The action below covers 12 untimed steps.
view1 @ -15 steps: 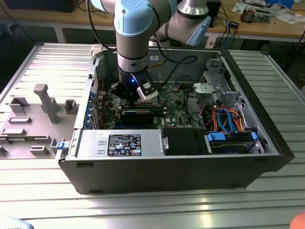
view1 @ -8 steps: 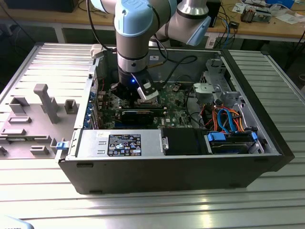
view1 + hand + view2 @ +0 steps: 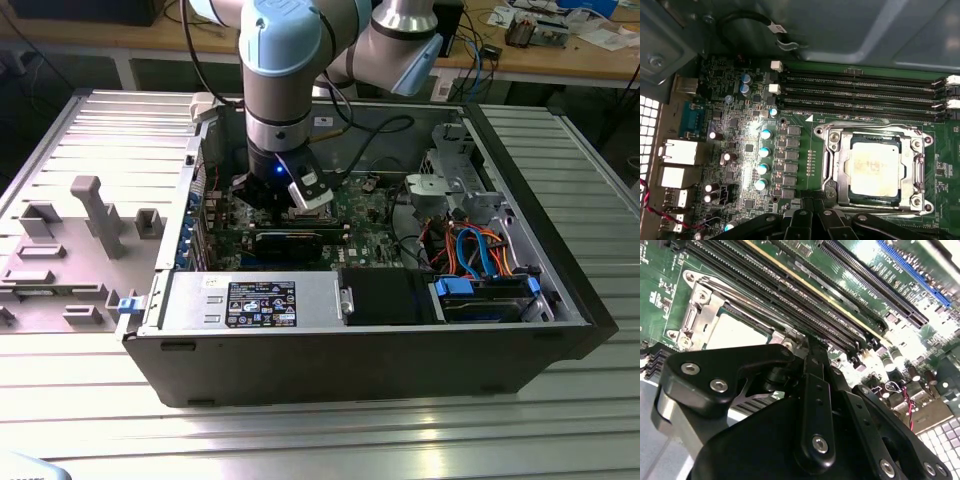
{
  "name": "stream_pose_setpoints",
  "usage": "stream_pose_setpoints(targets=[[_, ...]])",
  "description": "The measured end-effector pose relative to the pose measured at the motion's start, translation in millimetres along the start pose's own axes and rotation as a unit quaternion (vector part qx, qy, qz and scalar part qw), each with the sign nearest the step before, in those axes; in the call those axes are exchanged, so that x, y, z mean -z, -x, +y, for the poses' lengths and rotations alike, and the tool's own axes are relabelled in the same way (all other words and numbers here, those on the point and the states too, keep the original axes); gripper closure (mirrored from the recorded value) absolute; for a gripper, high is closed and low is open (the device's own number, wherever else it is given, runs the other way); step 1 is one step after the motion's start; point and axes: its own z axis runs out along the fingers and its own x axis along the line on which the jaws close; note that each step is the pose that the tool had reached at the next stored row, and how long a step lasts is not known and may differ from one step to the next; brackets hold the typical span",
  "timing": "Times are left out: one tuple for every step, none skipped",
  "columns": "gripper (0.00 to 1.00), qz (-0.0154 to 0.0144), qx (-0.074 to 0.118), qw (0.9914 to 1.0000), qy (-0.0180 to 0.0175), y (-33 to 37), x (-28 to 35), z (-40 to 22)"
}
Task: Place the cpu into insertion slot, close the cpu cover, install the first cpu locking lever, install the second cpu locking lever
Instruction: 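Install the second cpu locking lever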
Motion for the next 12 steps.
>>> stream_pose_setpoints(targets=[[0.89, 0.0002, 0.0, 1.0, -0.0002, 0.3, 2.2, 0.3], [0.89, 0.0002, 0.0, 1.0, -0.0006, 0.9, 4.2, 0.7], [0.89, 0.0004, 0.0, 1.0, -0.0011, 3.6, 5.3, 1.4], [0.89, 0.0011, 0.0, 1.0, -0.0012, 7.3, 5.3, 1.8], [0.89, 0.0018, 0.0, 1.0, -0.0012, 10.5, 5.3, 2.1], [0.89, 0.0025, 0.0, 1.0, -0.0011, 13.4, 5.4, 2.3], [0.89, 0.0033, 0.0, 0.99999, -0.0012, 16.7, 5.3, 2.7], [0.89, 0.0039, -0.001, 0.99999, -0.0012, 19.6, 5.3, 2.9], [0.89, 0.0049, -0.001, 0.99999, -0.0014, 23.7, 5.4, 3.1], [0.89, 0.0058, -0.001, 0.99998, -0.0014, 26.5, 5.4, 3.3], [0.89, 0.0073, -0.001, 0.99997, -0.0018, 31.2, 5.4, 3.8], [0.89, 0.0083, -0.001, 0.99996, -0.0018, 34.8, 5.3, 4.2]])
